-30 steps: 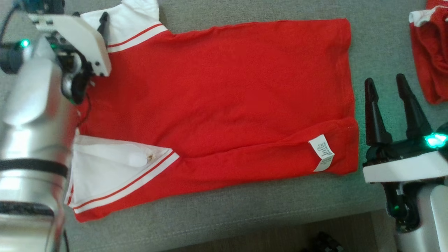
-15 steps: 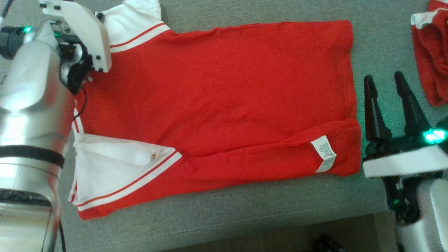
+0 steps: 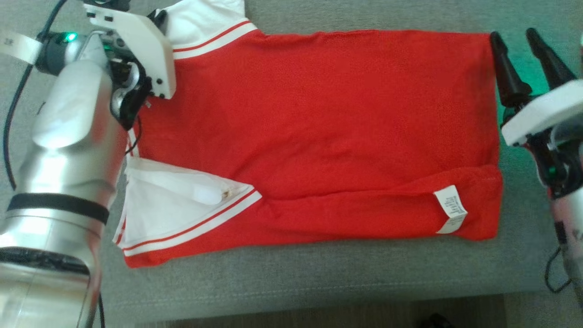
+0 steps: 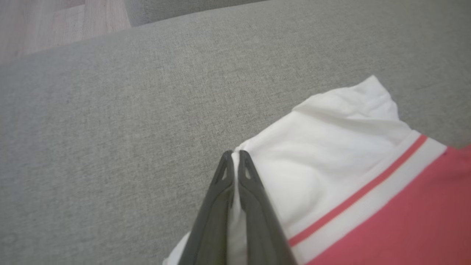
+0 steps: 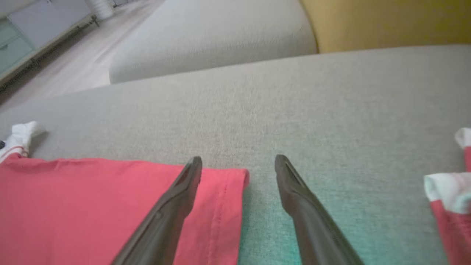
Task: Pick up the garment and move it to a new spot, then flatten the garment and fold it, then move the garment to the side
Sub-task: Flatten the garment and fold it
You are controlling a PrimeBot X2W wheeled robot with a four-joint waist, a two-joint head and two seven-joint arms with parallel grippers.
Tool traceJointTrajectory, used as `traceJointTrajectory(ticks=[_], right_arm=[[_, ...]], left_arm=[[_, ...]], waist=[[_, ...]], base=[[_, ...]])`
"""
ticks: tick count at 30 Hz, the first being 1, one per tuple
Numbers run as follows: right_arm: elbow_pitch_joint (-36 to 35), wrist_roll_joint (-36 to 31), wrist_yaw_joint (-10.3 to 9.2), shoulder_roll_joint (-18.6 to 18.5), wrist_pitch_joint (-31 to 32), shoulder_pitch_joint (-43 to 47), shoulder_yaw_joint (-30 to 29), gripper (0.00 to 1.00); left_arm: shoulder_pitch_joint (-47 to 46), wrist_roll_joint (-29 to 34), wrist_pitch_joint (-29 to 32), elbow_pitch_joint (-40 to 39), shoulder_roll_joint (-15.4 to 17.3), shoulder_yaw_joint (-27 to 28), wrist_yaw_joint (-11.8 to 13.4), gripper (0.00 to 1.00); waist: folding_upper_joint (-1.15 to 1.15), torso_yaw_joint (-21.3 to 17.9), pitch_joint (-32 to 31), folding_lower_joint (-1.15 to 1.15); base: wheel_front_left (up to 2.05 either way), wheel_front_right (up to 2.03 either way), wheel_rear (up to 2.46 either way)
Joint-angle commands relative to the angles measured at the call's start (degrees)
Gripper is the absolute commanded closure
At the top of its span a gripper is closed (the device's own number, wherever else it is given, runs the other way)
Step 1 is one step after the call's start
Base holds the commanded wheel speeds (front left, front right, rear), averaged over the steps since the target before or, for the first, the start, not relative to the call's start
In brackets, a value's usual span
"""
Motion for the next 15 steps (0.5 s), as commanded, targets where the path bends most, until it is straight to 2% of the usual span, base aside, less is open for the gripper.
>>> traceJointTrajectory(ticks=[1,6,7,8,9,15], right_arm=[[1.2,1.5,0.37,-1.8,2.4,-1.6,2.3,0.0],[5.4,4.3,0.37,-3.0,7.2,-4.5,5.3,0.0],[5.8,5.0,0.37,-3.3,7.9,-5.0,5.9,0.2],[6.1,5.5,0.37,-3.6,8.4,-5.4,6.3,0.62],[6.4,6.0,0.37,-4.0,8.6,-5.8,6.7,1.0],[6.0,6.7,0.37,-6.1,4.8,-7.7,7.2,1.0]], left_arm=[[-1.4,-0.6,-0.8,-1.7,1.5,1.1,0.1,1.0],[-1.4,-1.0,-2.2,-1.2,0.9,0.7,0.0,1.0],[-1.4,-1.1,-2.5,-1.2,0.8,0.6,-0.1,1.0],[-1.4,-1.2,-2.9,-1.1,0.8,0.5,-0.1,1.0],[-1.4,-1.2,-3.5,-1.2,0.7,0.4,-0.1,1.0],[-1.3,-1.6,-6.5,-1.9,1.0,0.1,-0.3,1.0]], waist=[[0.0,0.8,0.4,0.0],[0.0,1.4,0.5,0.0],[0.0,1.5,0.5,0.0],[0.0,1.6,0.5,0.0],[0.0,1.6,0.5,0.0],[0.0,2.1,0.1,0.0]], base=[[0.0,0.0,0.0],[0.0,0.0,0.0],[0.0,0.0,0.0],[0.0,0.0,0.0],[0.0,0.0,0.0],[0.0,0.0,0.0]])
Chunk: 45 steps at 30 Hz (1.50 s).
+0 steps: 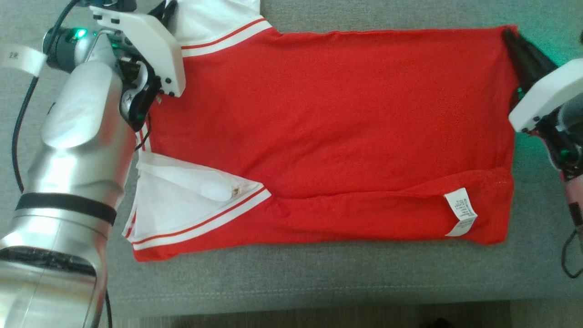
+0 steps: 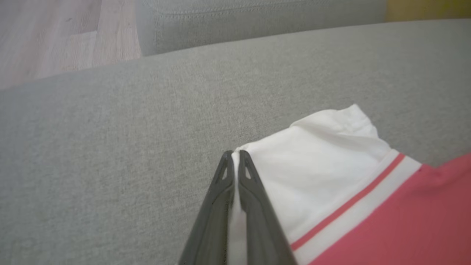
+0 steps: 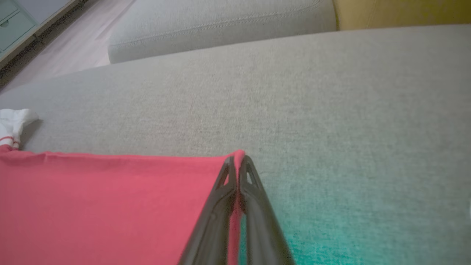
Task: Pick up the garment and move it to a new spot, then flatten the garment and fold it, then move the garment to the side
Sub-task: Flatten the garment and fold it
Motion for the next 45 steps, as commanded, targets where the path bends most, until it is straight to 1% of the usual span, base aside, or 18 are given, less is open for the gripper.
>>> traceJointTrajectory(ticks=[1,5,9,14,17,23,26,29,33,36,39,40,41,42,43,45], right_arm=[[-2.1,0.3,0.37,-1.6,-1.1,-0.9,0.2,1.0],[-3.6,0.7,0.37,-2.6,-4.3,0.3,-0.1,1.0],[-5.7,1.4,0.37,-3.4,-7.0,2.6,-0.9,1.0],[-8.4,2.6,0.37,-3.6,-9.5,7.9,-2.3,1.0],[-9.9,3.2,0.37,-3.1,-10.4,11.8,-3.8,1.0],[-13.7,5.4,0.37,-1.0,-11.5,18.8,-5.7,1.0],[-15.3,6.3,0.37,0.1,-11.7,21.1,-5.9,1.0],[-16.1,6.7,0.37,0.7,-11.4,23.3,-6.6,1.0],[-17.5,6.4,0.37,1.7,-11.3,26.3,-7.5,1.0],[-18.1,6.2,0.37,2.4,-11.4,27.9,-7.8,1.0],[-18.7,5.5,0.37,3.8,-11.3,30.3,-8.1,1.0],[-18.9,5.2,0.37,4.2,-11.3,31.1,-8.3,0.89],[-19.0,4.4,0.37,4.5,-11.4,31.9,-8.5,0.71],[-18.9,4.2,0.37,5.0,-11.4,32.7,-8.8,0.2],[-19.1,3.9,0.37,5.5,-11.4,33.4,-9.0,0.0],[-19.6,2.8,0.37,6.3,-12.0,34.7,-9.5,0.0]], left_arm=[[-1.2,-0.5,-1.0,-2.3,2.2,1.1,0.0,1.0],[0.0,-0.8,-3.7,-4.8,2.5,1.0,0.0,1.0],[2.9,-1.4,-6.5,-9.7,3.1,1.4,0.4,1.0],[10.5,-3.1,-8.9,-19.3,4.0,2.8,2.4,1.0],[16.5,-4.1,-9.4,-26.9,4.7,3.8,4.3,1.0],[31.1,-6.3,-10.0,-42.6,6.7,6.0,8.5,1.0],[38.2,-7.2,-10.4,-48.9,7.5,7.6,11.1,1.0],[44.4,-7.9,-9.6,-54.0,7.5,7.9,13.4,1.0],[50.0,-9.5,-8.5,-55.9,7.4,8.0,14.4,1.0],[51.7,-10.4,-8.3,-55.4,7.0,7.6,14.3,1.0],[53.4,-11.8,-7.7,-53.1,6.3,7.0,13.9,1.0],[53.7,-12.1,-7.5,-52.2,6.3,6.9,13.7,1.0],[53.9,-12.5,-7.5,-51.3,6.1,6.8,13.5,1.0],[54.2,-12.8,-7.6,-50.4,6.0,6.9,13.6,0.7],[54.3,-12.9,-7.8,-49.6,5.9,7.0,13.7,0.0],[54.5,-13.3,-8.0,-48.4,5.7,7.0,13.6,0.0]], waist=[[0.0,0.2,-0.3,0.0],[0.0,0.5,-1.1,0.0],[0.0,0.8,-1.9,0.0],[0.0,1.1,-2.9,0.0],[0.0,1.3,-3.4,0.0],[0.0,0.9,-4.5,0.0],[0.0,0.6,-4.8,0.0],[0.0,0.9,-5.2,0.0],[0.0,1.1,-5.6,0.0],[0.0,1.1,-5.9,0.0],[0.0,1.1,-6.4,0.0],[0.0,1.1,-6.6,0.0],[0.0,1.1,-6.8,0.0],[0.0,1.0,-7.1,0.0],[0.0,1.0,-7.3,0.0],[0.0,1.0,-7.8,0.0]], base=[[0.0,0.0,0.0],[0.0,0.0,0.0],[0.0,0.0,0.0],[0.0,0.0,0.0],[0.0,0.0,0.0],[0.0,0.0,0.0],[0.0,0.0,0.0],[0.0,0.0,0.0],[0.0,0.0,0.0],[0.0,0.0,0.0],[0.0,0.0,0.0],[0.0,0.0,0.0],[0.0,0.0,0.0],[0.0,0.0,0.0],[0.0,0.0,0.0],[0.0,0.0,0.0]])
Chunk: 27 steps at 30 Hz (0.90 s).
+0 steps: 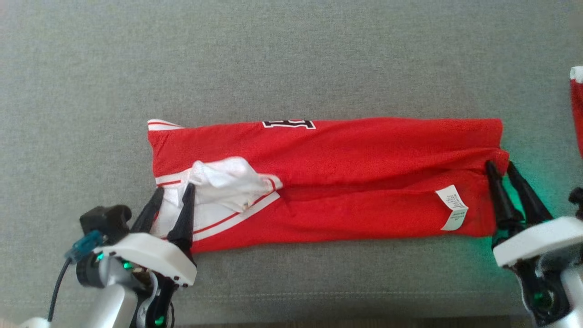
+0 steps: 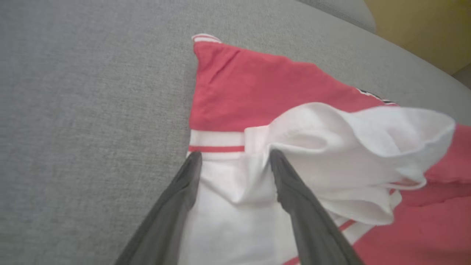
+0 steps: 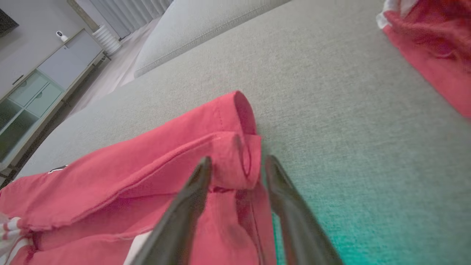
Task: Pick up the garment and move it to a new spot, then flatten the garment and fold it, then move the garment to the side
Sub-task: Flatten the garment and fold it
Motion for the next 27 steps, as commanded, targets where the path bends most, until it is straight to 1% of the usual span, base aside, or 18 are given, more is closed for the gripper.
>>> traceJointTrajectory(ticks=[1,5,6,7,9,12,15,17,20,24,27], right_arm=[[-2.3,-1.1,0.37,-0.4,-1.3,1.3,0.0,0.0],[-5.1,-7.1,0.37,0.7,-4.0,3.5,-1.3,0.0],[-6.0,-8.7,0.37,0.9,-4.8,3.9,-1.7,0.0],[-8.2,-11.4,0.37,1.4,-6.5,4.4,-2.6,0.0],[-10.6,-14.3,0.37,2.0,-7.7,4.7,-3.3,0.0],[-13.8,-18.4,0.37,3.5,-8.7,4.8,-5.0,0.0],[-16.1,-21.9,0.37,5.3,-7.8,4.9,-6.0,0.0],[-17.1,-23.3,0.37,6.2,-6.9,5.1,-6.2,0.0],[-17.8,-24.3,0.37,7.2,-5.6,5.9,-6.4,0.0],[-18.0,-24.7,0.37,8.7,-4.7,7.3,-6.3,0.0],[-17.8,-24.4,0.37,9.0,-4.5,7.6,-6.3,0.0]], left_arm=[[-0.1,0.0,-1.0,-1.1,0.6,2.4,0.3,0.0],[0.3,1.6,-4.3,-0.7,0.5,3.4,2.2,0.0],[0.5,2.2,-5.4,-0.9,0.5,3.6,2.8,0.0],[0.7,3.7,-8.0,-1.9,0.5,4.1,4.1,0.0],[0.9,5.6,-9.9,-3.4,0.6,4.3,5.2,0.0],[1.1,8.4,-11.2,-5.8,0.7,4.1,6.8,0.0],[1.2,10.3,-11.7,-7.5,0.6,3.8,8.0,0.0],[1.1,11.7,-11.9,-8.3,0.8,3.4,8.7,0.0],[1.0,13.3,-12.0,-9.2,1.1,2.6,9.1,0.0],[1.2,14.6,-11.6,-9.7,1.8,1.8,9.6,0.0],[1.3,14.9,-11.1,-9.9,2.1,1.5,9.8,0.0]], waist=[[0.0,0.0,-0.5,0.0],[0.0,-0.4,-1.7,0.0],[0.0,-0.6,-2.1,0.0],[0.0,-0.8,-2.8,0.0],[0.0,-1.0,-3.7,0.0],[0.0,-1.4,-5.3,0.0],[0.0,-1.8,-7.0,0.0],[0.0,-2.1,-8.1,0.0],[0.0,-2.2,-9.4,0.0],[0.0,-2.6,-10.5,0.0],[0.0,-2.8,-10.7,0.0]], base=[[0.0,0.0,0.0],[0.0,0.0,0.0],[0.0,0.0,0.0],[0.0,0.0,0.0],[0.0,0.0,0.0],[0.0,0.0,0.0],[0.0,0.0,0.0],[0.0,0.0,0.0],[0.0,0.0,0.0],[0.0,0.0,0.0],[0.0,0.0,0.0]])
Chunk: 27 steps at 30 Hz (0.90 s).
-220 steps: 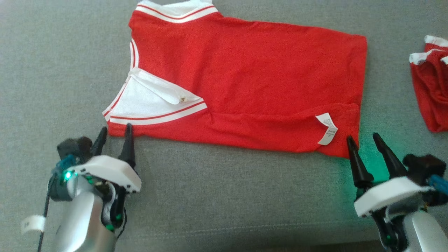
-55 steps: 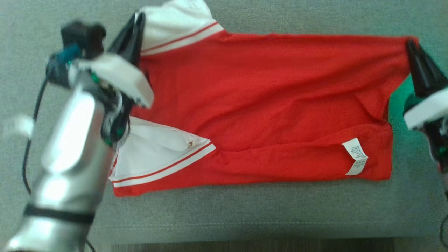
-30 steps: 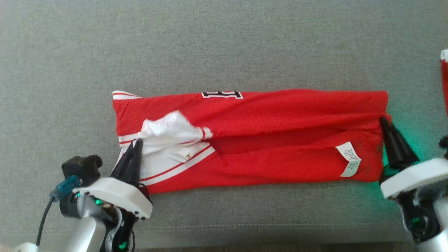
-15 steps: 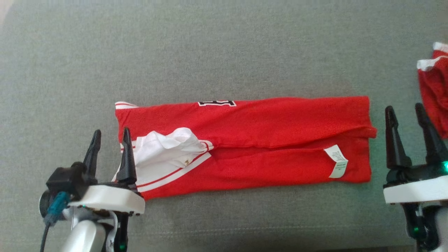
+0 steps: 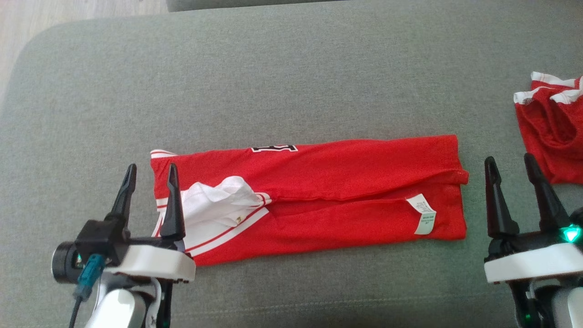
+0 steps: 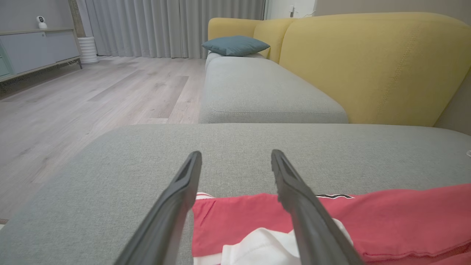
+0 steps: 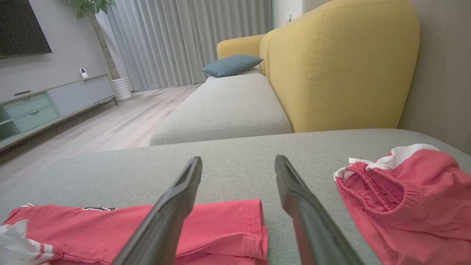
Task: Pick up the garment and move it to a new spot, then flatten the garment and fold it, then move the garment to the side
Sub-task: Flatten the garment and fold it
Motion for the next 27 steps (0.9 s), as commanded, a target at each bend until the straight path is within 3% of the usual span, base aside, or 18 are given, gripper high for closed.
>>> traceJointTrajectory(ticks=[1,11,20,27], right_arm=[[-1.9,0.0,0.37,-0.5,0.2,-0.4,0.9,0.0],[0.7,-0.4,0.37,-0.9,2.0,-1.3,-0.2,0.0],[12.2,1.4,0.37,-4.1,3.3,-9.7,-0.2,0.0],[19.0,3.2,0.37,-4.2,8.6,-10.4,1.6,0.0]], left_arm=[[-0.9,0.6,-0.1,-2.1,1.5,1.8,0.4,0.0],[-2.1,1.2,0.3,-2.5,1.9,1.1,0.5,0.0],[-6.4,2.1,0.4,-1.9,1.0,-0.3,0.0,0.0],[-9.6,2.2,-0.1,0.3,0.7,-0.9,-1.2,0.0]], waist=[[0.0,0.0,0.0,0.0],[0.0,0.5,1.3,0.0],[0.0,2.5,6.8,0.0],[0.0,4.1,8.9,0.0]], base=[[0.0,0.0,0.0],[0.0,0.0,0.0],[0.0,0.0,0.0],[0.0,0.0,0.0]])
